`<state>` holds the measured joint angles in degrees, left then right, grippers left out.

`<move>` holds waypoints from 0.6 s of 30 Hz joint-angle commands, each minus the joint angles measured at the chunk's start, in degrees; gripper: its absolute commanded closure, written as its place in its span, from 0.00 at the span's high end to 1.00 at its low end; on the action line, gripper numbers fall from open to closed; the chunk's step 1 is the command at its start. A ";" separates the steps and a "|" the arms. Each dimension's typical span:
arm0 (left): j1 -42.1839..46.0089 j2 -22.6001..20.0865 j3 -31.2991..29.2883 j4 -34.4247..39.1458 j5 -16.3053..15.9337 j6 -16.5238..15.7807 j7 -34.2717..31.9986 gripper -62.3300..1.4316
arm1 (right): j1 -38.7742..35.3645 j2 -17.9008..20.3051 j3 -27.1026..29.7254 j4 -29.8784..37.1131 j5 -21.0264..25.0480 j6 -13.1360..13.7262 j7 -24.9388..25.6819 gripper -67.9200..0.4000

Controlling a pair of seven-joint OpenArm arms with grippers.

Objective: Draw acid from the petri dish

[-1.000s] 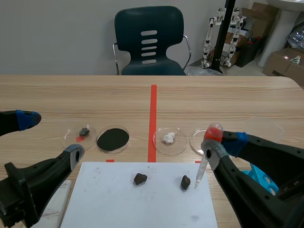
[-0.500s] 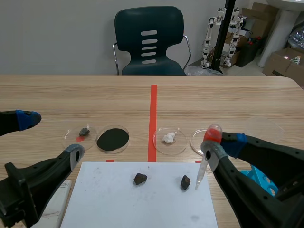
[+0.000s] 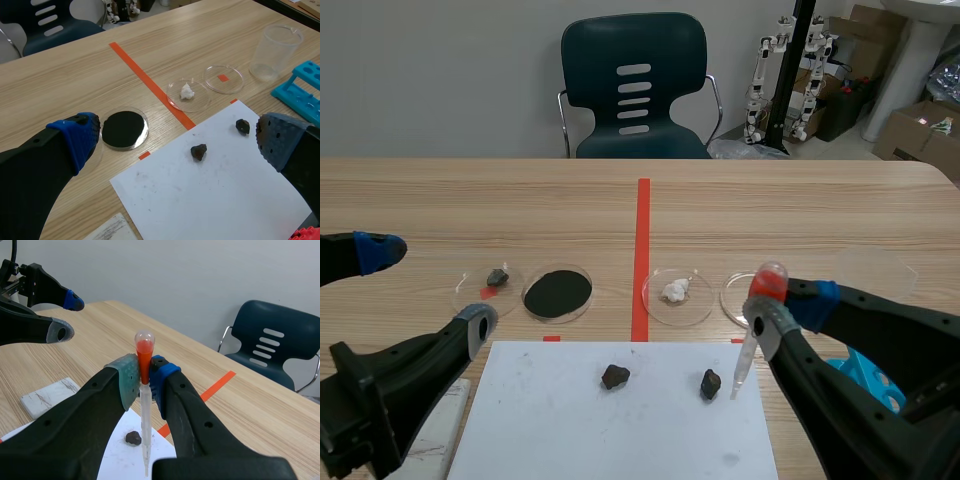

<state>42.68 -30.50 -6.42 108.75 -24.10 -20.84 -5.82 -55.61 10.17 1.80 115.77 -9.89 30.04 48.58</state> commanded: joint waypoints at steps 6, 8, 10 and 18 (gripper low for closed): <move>0.00 0.00 -0.48 1.03 -0.55 0.09 -0.76 1.00 | 0.09 0.11 0.07 0.44 0.90 -0.02 0.00 0.11; 0.00 0.00 -0.48 1.03 -0.55 0.09 -0.76 1.00 | 0.09 0.11 0.07 0.44 0.90 -0.02 -0.42 0.11; 0.00 0.00 -0.48 1.03 -0.55 0.09 -0.76 1.00 | 0.11 0.11 0.07 0.44 0.90 -0.02 -0.85 0.11; 0.00 0.00 -0.48 1.03 -0.55 0.09 -0.76 1.00 | 0.24 0.11 0.07 0.44 0.90 -0.02 -1.07 0.11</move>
<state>42.68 -30.50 -6.42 108.75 -24.10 -20.84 -5.82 -55.59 10.17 1.80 115.77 -9.87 30.04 46.83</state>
